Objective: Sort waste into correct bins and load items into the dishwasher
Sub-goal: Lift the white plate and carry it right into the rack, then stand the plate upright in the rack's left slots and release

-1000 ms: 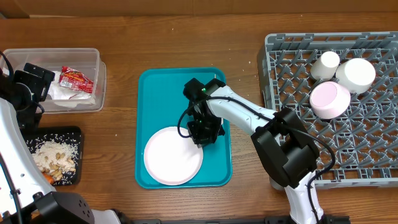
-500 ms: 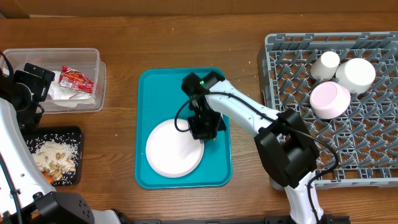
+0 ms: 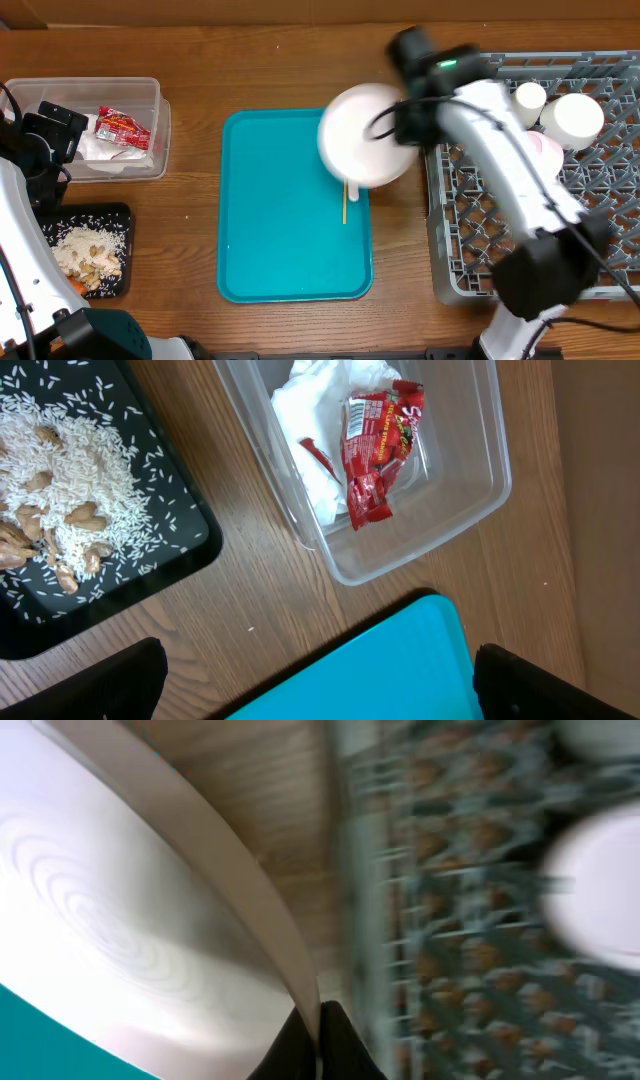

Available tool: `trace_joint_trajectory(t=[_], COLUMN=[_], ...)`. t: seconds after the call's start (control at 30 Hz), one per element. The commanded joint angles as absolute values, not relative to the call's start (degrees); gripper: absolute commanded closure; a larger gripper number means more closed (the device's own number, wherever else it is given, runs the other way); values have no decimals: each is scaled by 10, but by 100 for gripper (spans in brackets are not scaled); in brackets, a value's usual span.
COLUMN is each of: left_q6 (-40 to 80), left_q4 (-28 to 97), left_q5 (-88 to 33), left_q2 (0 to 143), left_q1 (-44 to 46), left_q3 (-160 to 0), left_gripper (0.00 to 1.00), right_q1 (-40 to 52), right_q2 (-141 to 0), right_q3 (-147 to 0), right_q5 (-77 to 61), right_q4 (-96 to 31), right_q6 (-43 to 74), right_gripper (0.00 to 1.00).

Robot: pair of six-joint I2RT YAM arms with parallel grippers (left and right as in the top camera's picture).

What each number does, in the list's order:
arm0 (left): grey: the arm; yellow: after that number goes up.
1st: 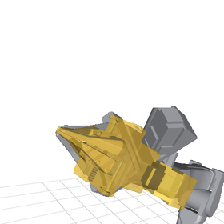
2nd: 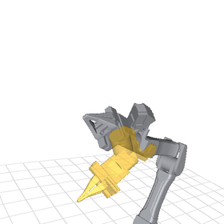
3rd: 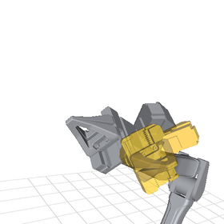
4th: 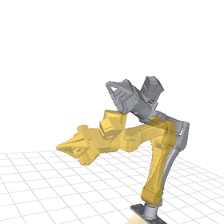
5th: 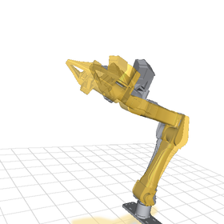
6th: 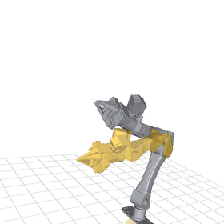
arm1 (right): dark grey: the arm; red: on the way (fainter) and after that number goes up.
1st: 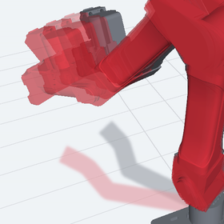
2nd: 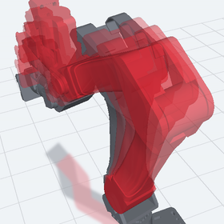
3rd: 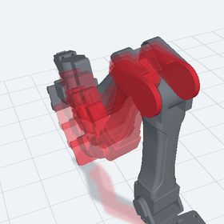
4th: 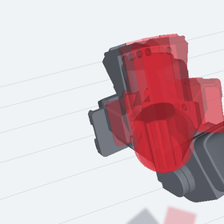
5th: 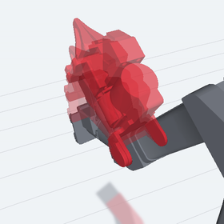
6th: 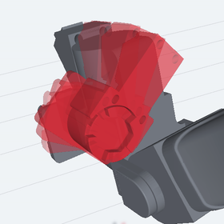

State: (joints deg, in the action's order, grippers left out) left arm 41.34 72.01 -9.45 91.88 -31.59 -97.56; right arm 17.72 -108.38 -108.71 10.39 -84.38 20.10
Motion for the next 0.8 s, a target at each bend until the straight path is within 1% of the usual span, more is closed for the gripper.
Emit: trace_joint_trajectory(t=[0.0, 0.03, 0.1, 0.23, 0.47, 0.57, 0.77], left_q6=[401, 400, 401, 400, 400, 401, 400], left_q4=[720, 720, 720, 720, 720, 720, 720], left_q5=[-97, -97, -97, -97, -97, -97, -97], left_q2=[916, 916, 916, 916, 916, 916, 916], left_q1=[-315, -315, -315, -315, -315, -315, -315], left_q3=[-981, -981, -981, -981, -981, -981, -981], left_gripper=[0, 0, 0, 0, 0, 0, 0], right_q1=[110, 95, 59, 36, 32, 32, 38], right_q2=[-1040, -1036, -1031, -1032, -1032, -1033, -1033], right_q3=[-1107, -1107, -1107, -1107, -1106, -1098, -1065], right_q5=[159, 164, 219, 300, 330, 368, 375], right_q4=[-837, -831, -798, -752, -734, -738, -730], right_q6=[209, 209, 216, 241, 242, 284, 329], right_gripper=[96, 96, 96, 96, 96, 96, 96])
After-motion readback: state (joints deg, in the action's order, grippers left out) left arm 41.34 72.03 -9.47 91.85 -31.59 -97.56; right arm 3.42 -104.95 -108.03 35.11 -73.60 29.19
